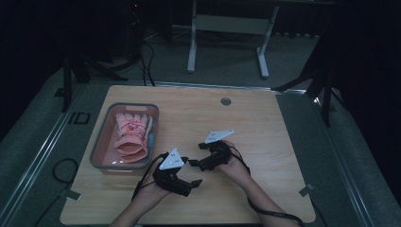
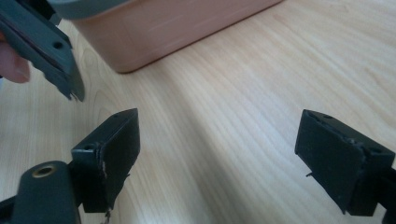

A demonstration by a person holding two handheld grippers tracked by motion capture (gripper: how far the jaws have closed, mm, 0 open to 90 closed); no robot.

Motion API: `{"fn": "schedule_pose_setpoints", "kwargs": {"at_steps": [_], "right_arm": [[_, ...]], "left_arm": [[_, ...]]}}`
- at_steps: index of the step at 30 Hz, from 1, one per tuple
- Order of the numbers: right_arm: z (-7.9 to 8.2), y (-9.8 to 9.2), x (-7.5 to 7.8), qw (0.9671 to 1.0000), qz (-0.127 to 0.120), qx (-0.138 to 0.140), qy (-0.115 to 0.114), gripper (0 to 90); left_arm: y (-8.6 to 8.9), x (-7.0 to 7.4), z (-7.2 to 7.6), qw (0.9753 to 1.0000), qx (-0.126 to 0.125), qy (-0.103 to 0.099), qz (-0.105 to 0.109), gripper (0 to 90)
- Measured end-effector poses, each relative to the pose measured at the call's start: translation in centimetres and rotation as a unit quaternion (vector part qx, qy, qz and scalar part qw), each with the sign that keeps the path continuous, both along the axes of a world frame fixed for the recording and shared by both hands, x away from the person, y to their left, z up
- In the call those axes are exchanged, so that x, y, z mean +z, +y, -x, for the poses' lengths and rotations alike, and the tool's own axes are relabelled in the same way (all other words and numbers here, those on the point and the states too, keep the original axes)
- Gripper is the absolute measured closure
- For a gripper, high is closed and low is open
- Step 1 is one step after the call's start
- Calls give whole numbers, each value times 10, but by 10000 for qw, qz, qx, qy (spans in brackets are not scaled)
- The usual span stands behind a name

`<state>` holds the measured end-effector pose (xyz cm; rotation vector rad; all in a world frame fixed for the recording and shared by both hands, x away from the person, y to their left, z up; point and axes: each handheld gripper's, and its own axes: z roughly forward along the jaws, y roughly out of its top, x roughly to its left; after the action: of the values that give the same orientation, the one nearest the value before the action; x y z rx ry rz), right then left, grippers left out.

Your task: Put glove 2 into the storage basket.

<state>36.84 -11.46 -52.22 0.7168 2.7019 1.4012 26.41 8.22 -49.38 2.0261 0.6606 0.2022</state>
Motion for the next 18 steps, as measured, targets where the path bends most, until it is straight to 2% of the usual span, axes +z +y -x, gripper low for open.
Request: {"fn": "schedule_pose_setpoints", "kwargs": {"at_steps": [4,9,12,18], "right_arm": [[5,-6,-8,10000,38,5,38,139],[9,-14,-16,9999,41,-14,94,139],[13,-19,-21,9999,21,-10,154,139],[20,-26,-27,10000,47,-25,83,140]], "left_arm": [[-5,-12,1,10000,-48,41,1,85],[-11,-26,2,9998,-146,88,-103,85],[-14,-34,2,9997,-191,44,-145,85],[-19,-43,4,9996,-268,9,-123,86]]}}
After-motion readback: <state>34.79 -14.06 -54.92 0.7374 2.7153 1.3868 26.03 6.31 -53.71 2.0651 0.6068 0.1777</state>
